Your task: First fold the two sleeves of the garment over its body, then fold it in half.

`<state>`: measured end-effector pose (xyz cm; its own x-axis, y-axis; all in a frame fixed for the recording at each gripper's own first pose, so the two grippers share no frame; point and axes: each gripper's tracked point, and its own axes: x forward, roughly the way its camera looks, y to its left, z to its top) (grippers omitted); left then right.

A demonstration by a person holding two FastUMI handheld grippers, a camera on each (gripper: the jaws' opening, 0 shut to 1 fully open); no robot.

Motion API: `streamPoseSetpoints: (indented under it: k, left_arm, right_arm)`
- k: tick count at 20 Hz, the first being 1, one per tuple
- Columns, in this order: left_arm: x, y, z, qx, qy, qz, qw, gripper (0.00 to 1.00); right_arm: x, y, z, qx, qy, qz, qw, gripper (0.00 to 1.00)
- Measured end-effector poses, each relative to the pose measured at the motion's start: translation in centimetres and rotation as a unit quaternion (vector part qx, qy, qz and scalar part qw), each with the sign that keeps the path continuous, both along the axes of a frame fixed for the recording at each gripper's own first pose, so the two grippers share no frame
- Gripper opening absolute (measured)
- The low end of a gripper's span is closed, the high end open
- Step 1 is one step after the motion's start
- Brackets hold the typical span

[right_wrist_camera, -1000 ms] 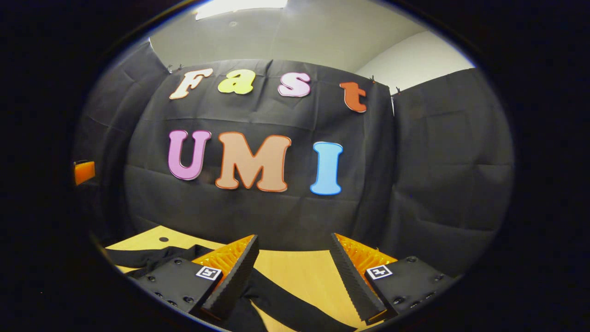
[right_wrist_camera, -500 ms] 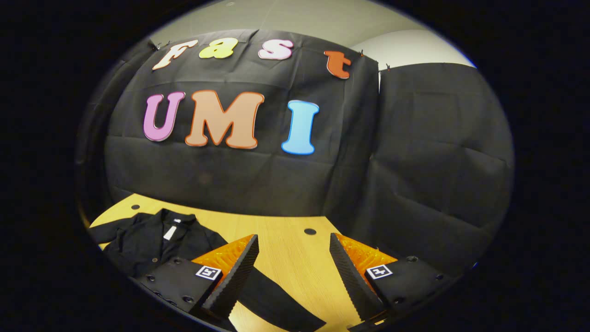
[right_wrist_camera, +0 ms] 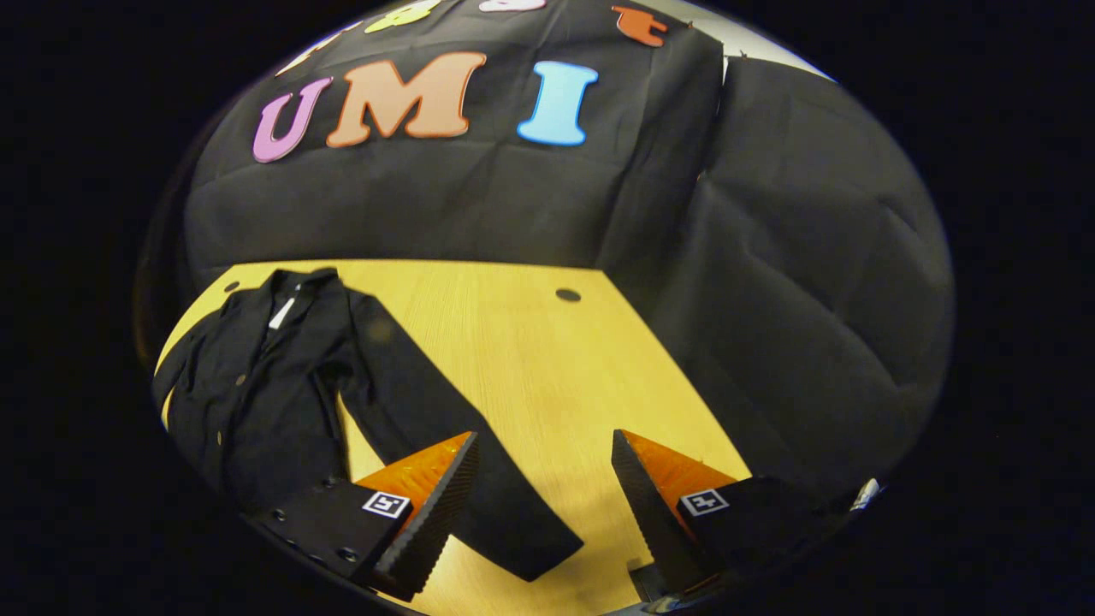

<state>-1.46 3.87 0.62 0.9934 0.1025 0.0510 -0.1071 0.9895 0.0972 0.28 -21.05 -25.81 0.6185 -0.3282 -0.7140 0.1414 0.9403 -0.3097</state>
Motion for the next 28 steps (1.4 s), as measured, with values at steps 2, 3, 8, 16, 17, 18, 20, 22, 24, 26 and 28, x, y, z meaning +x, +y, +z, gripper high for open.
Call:
streamPoseSetpoints:
  k: [2, 3, 8, 16, 17, 18, 20, 22, 24, 26, 28]
  left_arm:
    - [0.1, -0.4, -0.1, 0.003, 0.002, 0.003, 1.000, 0.92]
    - [0.1, -0.5, -0.2, 0.004, 0.002, 0.006, 1.000, 0.92]
    - [0.2, -1.6, -0.8, 0.009, 0.010, 0.012, 1.000, 0.92]
    - [0.8, -4.0, -1.7, 0.014, 0.019, 0.015, 1.000, 0.92]
    - [0.7, -4.2, -1.8, 0.013, 0.019, 0.018, 1.000, 0.92]
    - [0.7, -4.5, -1.9, 0.010, 0.020, 0.020, 1.000, 0.92]
    - [0.5, -5.1, -2.5, 0.005, 0.025, 0.022, 0.999, 0.92]
    - [0.1, -5.2, -2.6, 0.004, 0.027, 0.026, 0.999, 0.92]
    - [0.0, -4.9, -2.1, 0.009, 0.022, 0.030, 0.999, 0.92]
    - [0.1, -4.2, -1.8, 0.017, 0.016, 0.032, 0.999, 0.94]
    - [0.4, -3.1, -1.7, 0.019, 0.015, 0.034, 0.999, 0.94]
  right_arm:
    - [-0.5, -0.4, -1.6, 0.002, 0.043, -0.006, 0.999, 0.99]
    - [-0.9, -0.4, -2.3, 0.006, 0.064, -0.009, 0.998, 0.99]
    - [-3.2, -0.4, -5.7, 0.049, 0.142, -0.028, 0.988, 1.00]
    - [-4.0, 0.5, -7.7, 0.118, 0.189, -0.029, 0.974, 0.80]
    - [-3.8, 0.6, -7.8, 0.118, 0.190, -0.019, 0.975, 0.77]
    - [-3.8, 0.7, -7.7, 0.114, 0.192, -0.005, 0.975, 0.73]
    - [-3.3, 1.4, -7.9, 0.111, 0.195, 0.016, 0.974, 0.62]
    - [-3.2, 2.3, -8.0, 0.114, 0.195, 0.032, 0.974, 0.44]
    - [-3.3, 2.5, -8.0, 0.107, 0.197, 0.035, 0.974, 0.19]
    - [-2.9, 2.8, -7.6, 0.102, 0.174, 0.024, 0.979, 0.04]
    - [-1.7, 2.9, -6.5, 0.100, 0.134, 0.017, 0.986, 0.04]
